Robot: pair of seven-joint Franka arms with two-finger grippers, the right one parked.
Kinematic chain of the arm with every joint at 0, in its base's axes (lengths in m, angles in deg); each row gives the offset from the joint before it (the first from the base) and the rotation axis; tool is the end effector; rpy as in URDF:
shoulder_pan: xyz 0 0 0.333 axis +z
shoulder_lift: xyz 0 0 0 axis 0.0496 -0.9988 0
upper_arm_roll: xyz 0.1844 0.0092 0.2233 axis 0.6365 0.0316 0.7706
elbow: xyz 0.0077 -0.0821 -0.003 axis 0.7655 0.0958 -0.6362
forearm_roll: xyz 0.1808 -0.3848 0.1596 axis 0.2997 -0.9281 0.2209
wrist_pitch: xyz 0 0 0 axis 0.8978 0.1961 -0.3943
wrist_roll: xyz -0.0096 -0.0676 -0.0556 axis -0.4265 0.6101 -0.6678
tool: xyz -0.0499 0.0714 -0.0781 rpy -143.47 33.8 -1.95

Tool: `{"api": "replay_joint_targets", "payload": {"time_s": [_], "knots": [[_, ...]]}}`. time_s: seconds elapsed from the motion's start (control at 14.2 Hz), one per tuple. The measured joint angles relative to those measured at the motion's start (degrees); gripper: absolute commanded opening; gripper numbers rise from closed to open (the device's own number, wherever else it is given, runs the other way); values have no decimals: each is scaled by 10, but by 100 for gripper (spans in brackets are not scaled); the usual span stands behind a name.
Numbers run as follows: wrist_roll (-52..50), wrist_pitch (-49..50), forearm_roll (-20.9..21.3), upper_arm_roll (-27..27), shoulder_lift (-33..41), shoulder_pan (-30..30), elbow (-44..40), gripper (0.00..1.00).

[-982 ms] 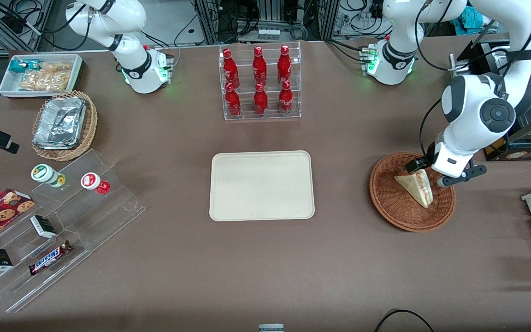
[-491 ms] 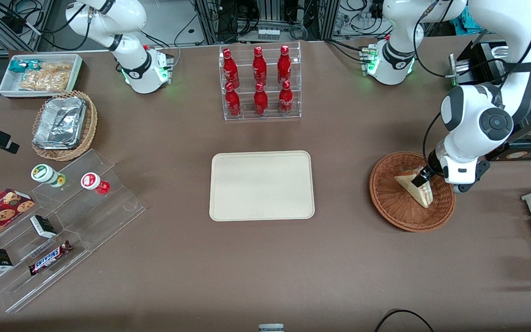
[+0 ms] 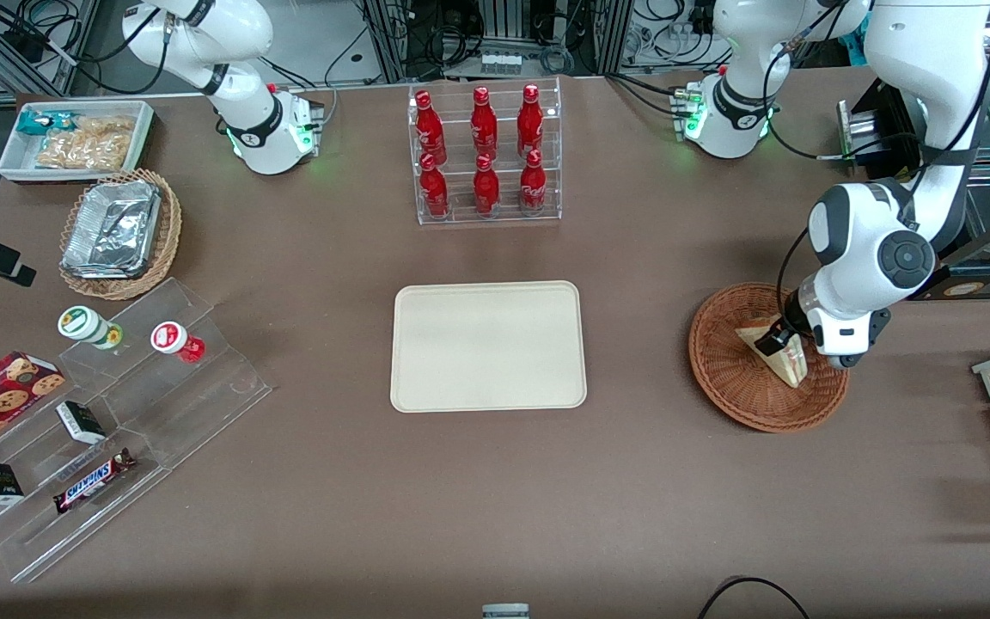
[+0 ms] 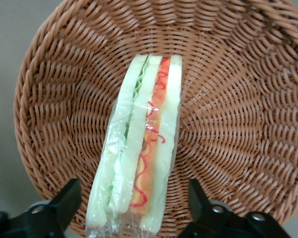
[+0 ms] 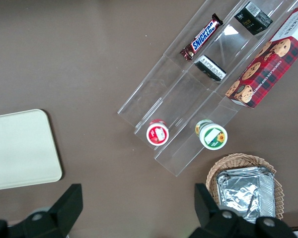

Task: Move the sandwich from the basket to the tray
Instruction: 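Lower the left gripper and close it on the sandwich's edge, then lift the sandwich and carry it with the left gripper over the tray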

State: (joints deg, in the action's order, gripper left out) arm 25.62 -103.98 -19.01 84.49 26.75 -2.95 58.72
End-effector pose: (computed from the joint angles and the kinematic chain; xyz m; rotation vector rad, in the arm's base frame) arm 0.5596 -0.0240 0.1701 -2.8632 -1.2555 0.1581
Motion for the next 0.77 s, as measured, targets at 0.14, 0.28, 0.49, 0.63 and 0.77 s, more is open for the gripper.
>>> {"api": "replay_joint_targets", "payload": {"time_s": [0.14, 0.28, 0.49, 0.63, 0.77], "knots": [[-5, 0, 0, 0, 0, 0, 0, 6], [-5, 0, 0, 0, 1, 0, -2, 4], [1, 30, 0, -1, 14, 0, -15, 3], [15, 87, 0, -5, 34, -3, -40, 1], [55, 160, 0, -12, 51, -21, -77, 4]]}}
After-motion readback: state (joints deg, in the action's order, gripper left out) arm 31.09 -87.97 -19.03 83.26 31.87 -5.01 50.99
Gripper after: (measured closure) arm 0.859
